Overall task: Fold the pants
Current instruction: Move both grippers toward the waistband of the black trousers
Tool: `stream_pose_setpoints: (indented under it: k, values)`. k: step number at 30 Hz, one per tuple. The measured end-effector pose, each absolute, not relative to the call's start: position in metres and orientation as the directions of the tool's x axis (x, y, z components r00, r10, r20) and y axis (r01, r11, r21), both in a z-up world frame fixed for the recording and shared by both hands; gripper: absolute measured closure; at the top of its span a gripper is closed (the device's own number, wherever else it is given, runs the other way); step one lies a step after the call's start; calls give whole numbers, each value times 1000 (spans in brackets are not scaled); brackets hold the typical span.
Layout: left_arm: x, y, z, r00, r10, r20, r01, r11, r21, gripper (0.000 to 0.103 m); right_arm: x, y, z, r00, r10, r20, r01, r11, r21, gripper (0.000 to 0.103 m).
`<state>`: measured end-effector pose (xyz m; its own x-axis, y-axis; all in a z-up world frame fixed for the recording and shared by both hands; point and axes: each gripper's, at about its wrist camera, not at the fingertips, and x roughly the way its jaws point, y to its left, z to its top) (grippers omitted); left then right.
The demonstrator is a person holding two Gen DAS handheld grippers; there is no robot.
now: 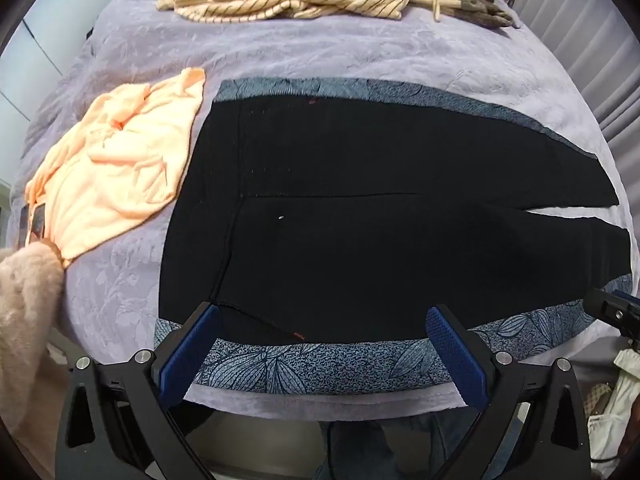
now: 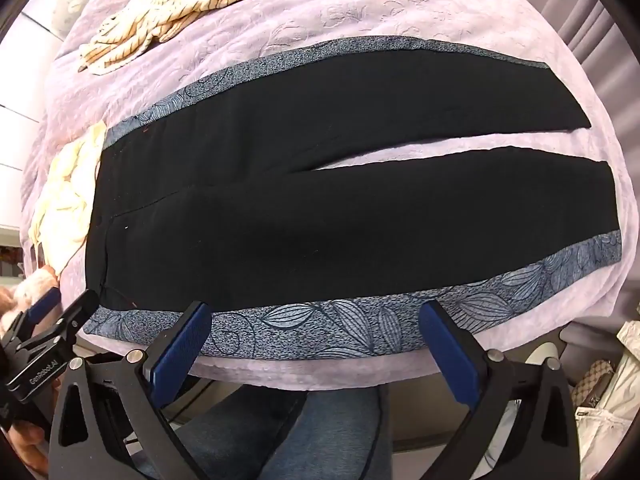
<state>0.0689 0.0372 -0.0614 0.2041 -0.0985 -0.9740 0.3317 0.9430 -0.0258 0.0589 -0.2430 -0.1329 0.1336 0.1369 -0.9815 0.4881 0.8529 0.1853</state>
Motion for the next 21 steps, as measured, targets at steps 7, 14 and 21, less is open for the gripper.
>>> stream_pose_setpoints:
  k: [7, 14, 21]
  values:
    - [72, 37, -73, 170, -91, -981, 330, 943, -30, 0, 57, -251, -139, 122, 127, -984, 515, 840, 172, 0]
    - [71, 31, -85, 138, -63, -988, 274, 961, -23, 0, 59, -259, -143, 69, 137, -988, 496, 854, 153, 0]
    - [68, 21, -99, 125, -18, -992, 286, 958, 19, 0, 52, -271, -158, 56, 197, -979, 528, 826, 196, 0]
